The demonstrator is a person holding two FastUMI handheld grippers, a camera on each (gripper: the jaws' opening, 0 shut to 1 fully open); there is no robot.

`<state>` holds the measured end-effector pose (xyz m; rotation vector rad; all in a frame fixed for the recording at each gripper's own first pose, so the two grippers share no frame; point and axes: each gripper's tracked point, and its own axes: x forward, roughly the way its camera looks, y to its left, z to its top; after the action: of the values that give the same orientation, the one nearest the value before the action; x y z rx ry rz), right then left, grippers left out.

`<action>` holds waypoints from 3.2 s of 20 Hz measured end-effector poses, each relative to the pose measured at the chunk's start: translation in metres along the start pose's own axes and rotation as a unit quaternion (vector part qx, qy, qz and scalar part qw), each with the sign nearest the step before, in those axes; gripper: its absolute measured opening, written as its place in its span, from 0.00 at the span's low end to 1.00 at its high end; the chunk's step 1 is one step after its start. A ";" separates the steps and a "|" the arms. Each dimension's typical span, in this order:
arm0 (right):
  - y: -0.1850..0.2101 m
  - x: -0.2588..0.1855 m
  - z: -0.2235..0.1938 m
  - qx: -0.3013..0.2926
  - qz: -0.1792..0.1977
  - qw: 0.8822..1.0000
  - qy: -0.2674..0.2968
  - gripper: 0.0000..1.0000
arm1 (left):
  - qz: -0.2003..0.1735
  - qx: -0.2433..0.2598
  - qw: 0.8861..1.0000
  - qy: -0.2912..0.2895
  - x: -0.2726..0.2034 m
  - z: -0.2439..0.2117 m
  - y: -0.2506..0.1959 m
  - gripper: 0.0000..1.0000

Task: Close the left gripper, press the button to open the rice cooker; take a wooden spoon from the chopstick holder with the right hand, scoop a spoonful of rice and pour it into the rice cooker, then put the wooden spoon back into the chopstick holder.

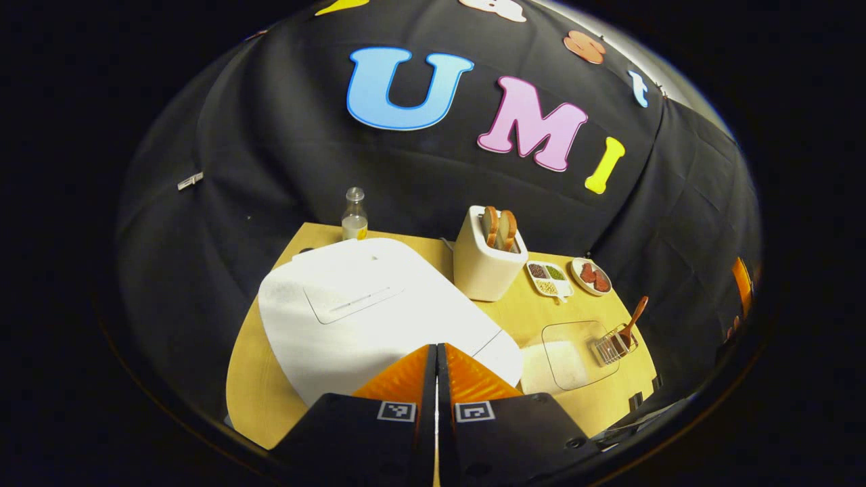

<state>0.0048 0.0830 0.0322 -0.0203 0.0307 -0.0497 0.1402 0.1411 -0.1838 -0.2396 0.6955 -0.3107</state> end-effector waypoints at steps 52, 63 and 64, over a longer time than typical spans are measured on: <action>-0.078 0.048 -0.190 0.106 0.062 0.978 0.171 0.98 | 0.120 0.081 0.922 -0.359 -0.148 0.065 -0.157 0.98; -0.069 0.093 -0.334 0.195 0.129 0.920 0.315 0.92 | 0.186 0.079 0.923 -0.326 -0.140 0.044 -0.182 0.98; -0.062 0.096 -0.342 0.205 0.139 0.913 0.323 0.89 | 0.193 0.079 0.923 -0.324 -0.140 0.043 -0.186 0.98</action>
<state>0.0871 0.0098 -0.3111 0.4246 0.6868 0.2254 0.0295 0.0239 -0.0105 -0.0369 0.0495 0.0989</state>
